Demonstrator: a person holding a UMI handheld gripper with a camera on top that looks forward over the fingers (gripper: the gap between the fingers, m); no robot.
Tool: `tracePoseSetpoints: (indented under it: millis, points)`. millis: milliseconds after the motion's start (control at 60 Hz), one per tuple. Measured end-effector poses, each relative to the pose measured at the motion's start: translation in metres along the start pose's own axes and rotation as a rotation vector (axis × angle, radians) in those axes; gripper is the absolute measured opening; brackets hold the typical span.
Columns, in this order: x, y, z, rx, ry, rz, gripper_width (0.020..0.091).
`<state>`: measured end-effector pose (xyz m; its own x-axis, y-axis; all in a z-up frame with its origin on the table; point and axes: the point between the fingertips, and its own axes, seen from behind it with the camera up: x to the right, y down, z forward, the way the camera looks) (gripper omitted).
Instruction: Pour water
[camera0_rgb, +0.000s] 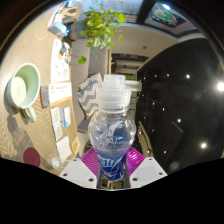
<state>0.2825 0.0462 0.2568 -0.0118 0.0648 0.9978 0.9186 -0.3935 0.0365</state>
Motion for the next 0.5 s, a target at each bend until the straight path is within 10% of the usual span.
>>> tracePoseSetpoints:
  millis: [500]
  points:
    - [-0.069,-0.038,0.002,0.026,-0.061,-0.614,0.0318]
